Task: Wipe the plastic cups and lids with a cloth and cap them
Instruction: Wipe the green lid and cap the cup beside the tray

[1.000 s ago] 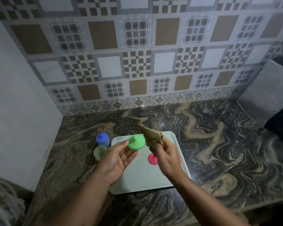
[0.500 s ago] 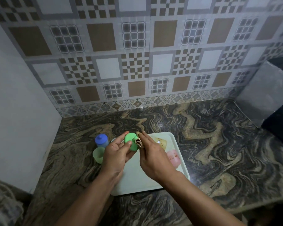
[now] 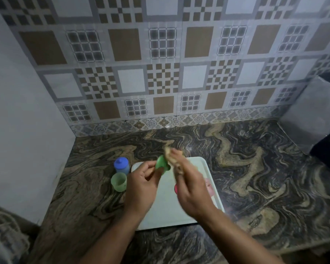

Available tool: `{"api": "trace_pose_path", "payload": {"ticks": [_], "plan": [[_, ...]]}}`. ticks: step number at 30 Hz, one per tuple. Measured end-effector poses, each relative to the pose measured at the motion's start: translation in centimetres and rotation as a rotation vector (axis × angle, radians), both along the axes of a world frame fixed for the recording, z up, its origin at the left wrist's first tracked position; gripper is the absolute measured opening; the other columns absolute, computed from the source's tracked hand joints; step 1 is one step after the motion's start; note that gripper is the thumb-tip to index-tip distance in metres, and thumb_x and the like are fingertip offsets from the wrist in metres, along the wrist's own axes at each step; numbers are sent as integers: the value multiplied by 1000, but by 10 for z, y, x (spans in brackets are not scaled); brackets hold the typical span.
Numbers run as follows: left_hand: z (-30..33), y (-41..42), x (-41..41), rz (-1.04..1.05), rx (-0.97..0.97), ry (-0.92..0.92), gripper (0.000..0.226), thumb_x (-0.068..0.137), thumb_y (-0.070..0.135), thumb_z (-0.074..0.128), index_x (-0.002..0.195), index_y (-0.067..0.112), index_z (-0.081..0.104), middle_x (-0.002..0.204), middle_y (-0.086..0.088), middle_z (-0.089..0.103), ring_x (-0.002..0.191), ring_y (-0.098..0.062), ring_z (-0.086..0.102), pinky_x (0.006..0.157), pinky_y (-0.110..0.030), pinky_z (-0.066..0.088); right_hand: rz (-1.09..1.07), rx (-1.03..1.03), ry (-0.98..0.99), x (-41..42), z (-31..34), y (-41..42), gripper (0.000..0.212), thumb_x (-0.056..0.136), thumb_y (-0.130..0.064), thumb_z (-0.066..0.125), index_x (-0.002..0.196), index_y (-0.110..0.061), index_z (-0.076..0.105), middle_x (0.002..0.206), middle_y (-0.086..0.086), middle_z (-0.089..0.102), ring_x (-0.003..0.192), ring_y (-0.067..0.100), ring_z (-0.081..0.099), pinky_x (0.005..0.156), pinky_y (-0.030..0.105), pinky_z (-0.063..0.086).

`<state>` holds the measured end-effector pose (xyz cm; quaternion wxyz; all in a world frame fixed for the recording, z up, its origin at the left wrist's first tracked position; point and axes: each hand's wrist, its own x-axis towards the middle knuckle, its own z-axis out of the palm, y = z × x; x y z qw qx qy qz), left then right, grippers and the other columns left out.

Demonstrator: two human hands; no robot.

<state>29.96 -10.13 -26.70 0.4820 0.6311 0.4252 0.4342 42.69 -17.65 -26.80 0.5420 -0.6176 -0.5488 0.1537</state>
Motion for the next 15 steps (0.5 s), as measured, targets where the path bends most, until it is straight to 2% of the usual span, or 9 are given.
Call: {"api": "trace_pose_path", "payload": {"ticks": [1, 2, 4, 5, 7, 9, 10, 13, 15], "plan": [[1, -1, 0, -14, 64, 46, 15, 93, 13, 70, 105, 22, 73, 92, 11, 79, 85, -4, 74, 76, -32, 59, 52, 19, -37, -2, -3, 4, 45, 107, -9, 46, 150, -17, 58, 156, 1, 57, 151, 11, 46, 124, 27, 37], [3, -3, -1, -16, 100, 63, 17, 93, 13, 70, 107, 22, 73, 93, 11, 79, 87, -4, 75, 77, -34, 60, 56, -24, -26, -1, -7, 11, 44, 108, -11, 45, 146, -25, 62, 151, -4, 63, 144, 9, 53, 118, 28, 43], [3, -2, -3, 1, 139, 65, 19, 93, 12, 70, 108, 22, 73, 96, 13, 79, 91, -4, 75, 80, -37, 62, 33, -160, 113, 6, -10, 21, 34, 106, -23, 44, 125, -35, 70, 117, -20, 75, 109, -1, 68, 93, 31, 54], [4, 0, -4, -1, 158, 82, 19, 93, 12, 70, 108, 24, 73, 97, 14, 78, 92, -3, 74, 80, -38, 63, 17, -166, 134, 6, -12, 22, 34, 105, -25, 44, 125, -35, 70, 115, -21, 75, 106, -4, 67, 92, 32, 54], [8, 6, -5, -24, 185, 111, 22, 93, 14, 70, 107, 31, 72, 96, 16, 78, 90, -3, 74, 77, -40, 63, 10, -65, 67, -8, -7, 13, 45, 107, -19, 44, 150, -25, 58, 150, -9, 61, 140, 2, 54, 116, 27, 44], [12, 10, -8, -74, 235, 129, 21, 95, 15, 68, 110, 28, 72, 95, 15, 78, 89, -4, 75, 74, -41, 63, 45, 66, -49, -21, -13, 5, 51, 108, -9, 43, 159, -14, 46, 165, 2, 45, 155, 10, 39, 126, 24, 31], [15, 11, -8, -93, 264, 148, 21, 95, 13, 68, 111, 25, 72, 95, 14, 78, 89, -4, 75, 74, -40, 63, 45, 74, -45, -22, -18, 6, 49, 109, -12, 43, 158, -15, 47, 164, 3, 47, 152, 12, 42, 125, 27, 33], [16, 10, -7, -106, 257, 165, 18, 93, 12, 70, 109, 20, 74, 94, 13, 78, 89, -1, 74, 75, -38, 63, -12, -60, 239, -7, -27, 21, 46, 107, -37, 39, 148, -27, 59, 135, -11, 69, 120, 2, 62, 106, 36, 51], [18, 9, -7, -89, 200, 158, 17, 93, 11, 70, 107, 20, 74, 94, 12, 78, 91, -1, 74, 79, -39, 63, -23, -28, 203, -10, -22, 19, 50, 107, -29, 38, 154, -20, 53, 149, -9, 62, 139, 5, 55, 116, 39, 47]]}}
